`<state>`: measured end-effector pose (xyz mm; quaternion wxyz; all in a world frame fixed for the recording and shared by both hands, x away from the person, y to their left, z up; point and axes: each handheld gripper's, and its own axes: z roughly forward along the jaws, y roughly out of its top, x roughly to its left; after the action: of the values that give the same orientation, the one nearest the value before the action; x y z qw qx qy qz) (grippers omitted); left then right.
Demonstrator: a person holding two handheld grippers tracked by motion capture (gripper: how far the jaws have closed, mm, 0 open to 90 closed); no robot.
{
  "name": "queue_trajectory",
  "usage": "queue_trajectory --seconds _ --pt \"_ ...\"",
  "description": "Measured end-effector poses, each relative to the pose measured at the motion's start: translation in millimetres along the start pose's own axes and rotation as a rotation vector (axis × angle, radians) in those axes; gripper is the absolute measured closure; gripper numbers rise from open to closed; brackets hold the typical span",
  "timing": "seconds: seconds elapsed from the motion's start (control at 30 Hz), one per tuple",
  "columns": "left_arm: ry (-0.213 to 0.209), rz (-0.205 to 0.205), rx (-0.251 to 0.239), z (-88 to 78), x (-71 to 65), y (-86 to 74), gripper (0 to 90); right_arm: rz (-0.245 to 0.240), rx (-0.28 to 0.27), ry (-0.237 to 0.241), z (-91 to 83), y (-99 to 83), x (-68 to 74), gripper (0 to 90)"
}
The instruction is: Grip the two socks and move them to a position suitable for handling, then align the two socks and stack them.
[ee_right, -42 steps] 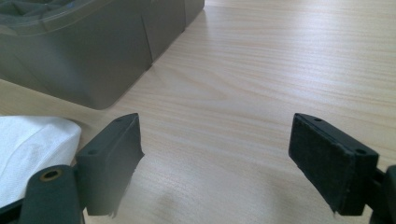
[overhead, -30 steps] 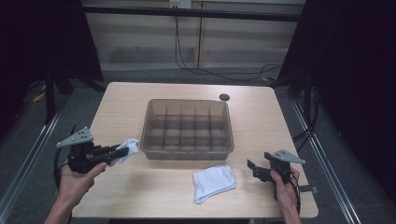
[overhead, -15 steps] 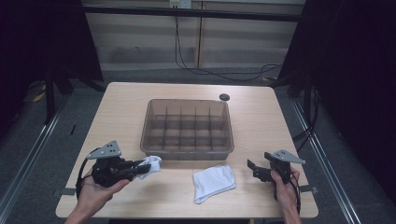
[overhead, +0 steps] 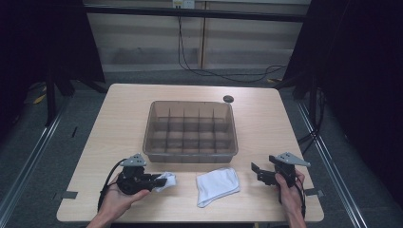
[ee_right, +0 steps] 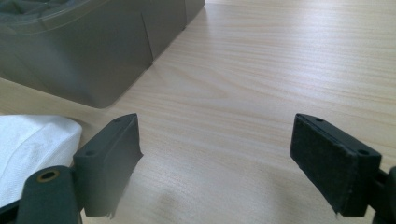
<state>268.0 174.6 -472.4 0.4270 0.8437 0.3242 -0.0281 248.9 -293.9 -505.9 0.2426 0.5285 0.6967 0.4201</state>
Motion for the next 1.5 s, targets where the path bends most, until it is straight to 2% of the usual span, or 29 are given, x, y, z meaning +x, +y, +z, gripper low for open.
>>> queue_trajectory --seconds 0.03,0.1,0.13,0.2,0.3,0.37,0.4,0.5,0.6,0.67,0.73,0.8,0.87,0.93,0.97,1.03,1.07,1.13,1.2,1.23,1.3,1.37,1.47,1.5 --pt "-0.015 -0.009 0.012 3.4 0.7 -0.5 73.8 -0.002 0.0 0.004 0.2 0.0 -0.3 16.9" --pt "0.001 0.005 0.032 6.2 0.8 -2.6 63.6 0.008 0.011 0.005 0.7 0.3 -0.9 17.0" --pt "-0.007 -0.007 0.033 6.4 2.0 -3.3 56.5 0.018 0.016 0.004 1.1 0.4 -1.5 17.0" --pt "-0.023 -0.028 0.015 4.0 4.1 -2.6 48.4 0.032 0.023 0.004 2.0 0.7 -3.1 18.9" --pt "-0.039 -0.045 -0.022 -1.1 6.2 -0.9 43.5 0.031 0.036 0.001 3.2 1.2 -2.6 21.3" --pt "-0.035 -0.04 -0.031 -3.7 7.4 -0.7 42.7 0.017 0.038 0.01 4.7 1.8 -1.7 24.4" --pt "-0.041 -0.045 -0.045 -5.2 8.1 -0.8 42.7 0.017 0.04 0.011 4.9 2.0 -1.3 25.2" --pt "-0.038 -0.036 -0.07 -9.5 7.2 0.5 44.9 0.033 0.037 0.056 6.5 3.4 -0.9 25.6" --pt "-0.03 -0.015 -0.091 -14.1 3.7 3.9 52.1 0.032 0.046 0.055 6.1 6.6 2.6 27.1" --pt "-0.039 -0.015 -0.108 -15.6 1.9 6.6 56.9 0.017 0.042 0.057 3.4 8.3 6.7 26.1" --pt "-0.025 -0.003 -0.116 -15.7 -0.4 9.2 61.0 0.006 0.034 0.057 0.2 9.2 12.9 23.6" --pt "-0.027 0.0 -0.125 -14.8 -2.9 11.4 63.2 0.004 0.03 0.09 -2.9 9.9 19.1 21.6" --pt "-0.018 0.02 -0.119 -13.1 -7.0 13.9 64.7 -0.01 0.045 0.108 -3.9 10.9 27.4 19.1" --pt "-0.014 0.033 -0.111 -9.5 -11.3 16.2 65.2 -0.028 0.03 0.104 -6.2 11.1 35.9 26.4" --pt "-0.014 0.04 -0.111 -7.1 -13.5 17.0 65.3 -0.028 0.027 0.117 -7.1 11.6 39.6 26.5" --pt "-0.017 0.051 -0.089 -0.9 -16.9 18.1 64.9 -0.041 -0.001 0.086 -10.0 12.6 47.0 30.5" --pt "-0.018 0.052 -0.087 1.5 -17.9 18.2 64.6 -0.039 -0.006 0.106 -10.9 13.2 49.6 32.2" --pt "-0.017 0.078 -0.05 9.5 -21.6 20.6 66.2 -0.031 -0.001 0.134 -10.7 13.7 54.2 35.4" --pt "-0.032 0.096 -0.043 13.1 -26.6 23.3 69.0 -0.028 0.022 0.162 -9.3 14.0 59.1 35.3" --pt "-0.027 0.107 -0.042 15.0 -30.1 25.1 69.9 -0.028 0.031 0.164 -8.8 13.9 62.2 35.2" --pt "-0.04 0.115 -0.038 20.3 -35.0 29.0 72.0 -0.034 0.07 0.203 -6.6 14.1 67.9 32.6" --pt "-0.04 0.129 -0.026 27.9 -40.1 31.9 73.2 -0.061 0.091 0.226 -4.4 13.7 74.3 32.7" --pt "-0.038 0.157 0.002 46.3 -48.2 29.0 72.8 -0.072 0.118 0.252 -1.0 13.6 79.0 32.9" --pt "-0.05 0.154 0.002 51.3 -50.6 27.2 72.7 -0.076 0.126 0.252 0.5 13.2 80.2 33.2"
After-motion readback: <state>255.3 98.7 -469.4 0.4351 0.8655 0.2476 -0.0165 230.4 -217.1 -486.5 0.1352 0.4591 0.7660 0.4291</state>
